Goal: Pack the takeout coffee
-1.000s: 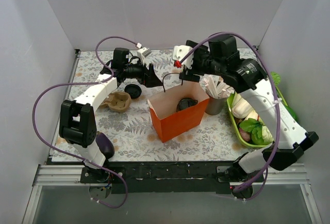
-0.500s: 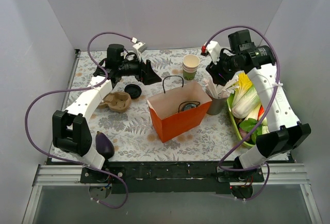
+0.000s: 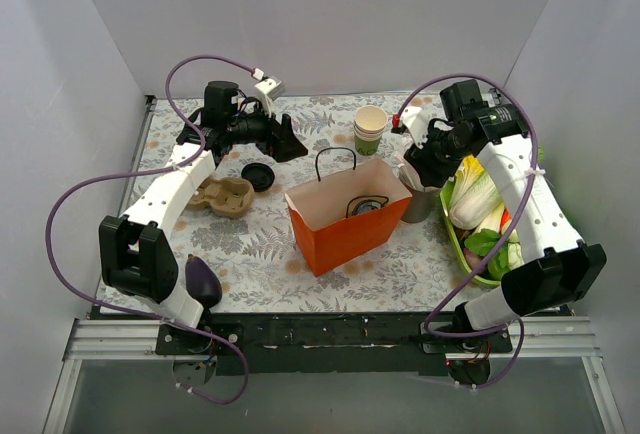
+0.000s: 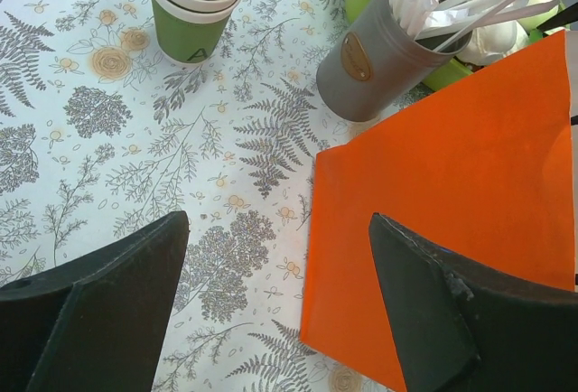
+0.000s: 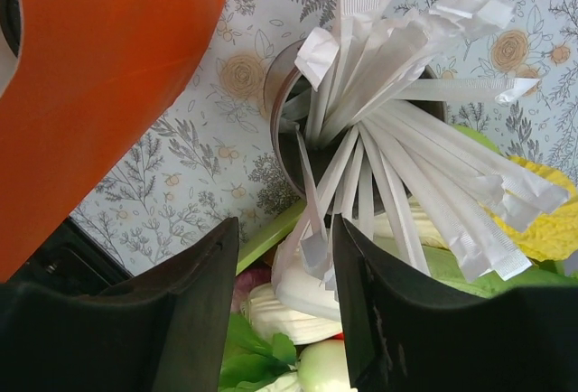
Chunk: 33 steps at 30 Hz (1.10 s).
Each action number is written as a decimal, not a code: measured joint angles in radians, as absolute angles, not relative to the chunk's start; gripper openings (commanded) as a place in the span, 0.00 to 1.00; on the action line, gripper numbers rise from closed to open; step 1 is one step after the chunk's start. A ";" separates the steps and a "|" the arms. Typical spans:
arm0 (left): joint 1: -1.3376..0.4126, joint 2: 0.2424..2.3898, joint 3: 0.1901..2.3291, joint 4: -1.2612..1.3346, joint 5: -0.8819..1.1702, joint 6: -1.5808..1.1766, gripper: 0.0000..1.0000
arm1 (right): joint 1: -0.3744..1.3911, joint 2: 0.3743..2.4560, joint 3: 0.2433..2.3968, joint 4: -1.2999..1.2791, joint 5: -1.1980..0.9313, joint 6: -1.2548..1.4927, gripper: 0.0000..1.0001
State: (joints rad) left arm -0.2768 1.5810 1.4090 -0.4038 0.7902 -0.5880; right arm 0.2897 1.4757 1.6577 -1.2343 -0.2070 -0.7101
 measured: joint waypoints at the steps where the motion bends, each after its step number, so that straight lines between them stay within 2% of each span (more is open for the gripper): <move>1: -0.277 1.581 1.409 -0.402 0.790 -0.588 0.82 | 0.289 1.476 1.650 -1.232 -0.201 -0.710 0.50; 9: -0.277 1.581 1.409 -0.391 0.788 -0.591 0.82 | 0.281 1.478 1.633 -1.209 -0.158 -0.711 0.46; 17: -0.277 1.581 1.399 -0.388 0.785 -0.595 0.82 | 0.281 1.505 1.633 -1.193 -0.135 -0.714 0.33; 19: -0.277 1.581 1.399 -0.386 0.785 -0.596 0.82 | 0.279 1.514 1.633 -1.189 -0.133 -0.714 0.17; 20: -0.277 1.581 1.399 -0.385 0.785 -0.596 0.82 | 0.279 1.520 1.634 -1.187 -0.133 -0.716 0.14; 21: -0.277 1.581 1.399 -0.385 0.785 -0.596 0.82 | 0.279 1.525 1.634 -1.187 -0.133 -0.717 0.02; 28: -0.277 1.581 1.399 -0.384 0.785 -0.596 0.82 | 0.277 1.542 1.697 -1.211 -0.133 -0.714 0.01; 33: -0.277 1.581 1.397 -0.385 0.785 -0.595 0.82 | 0.276 1.561 1.947 -1.263 -0.135 -0.703 0.01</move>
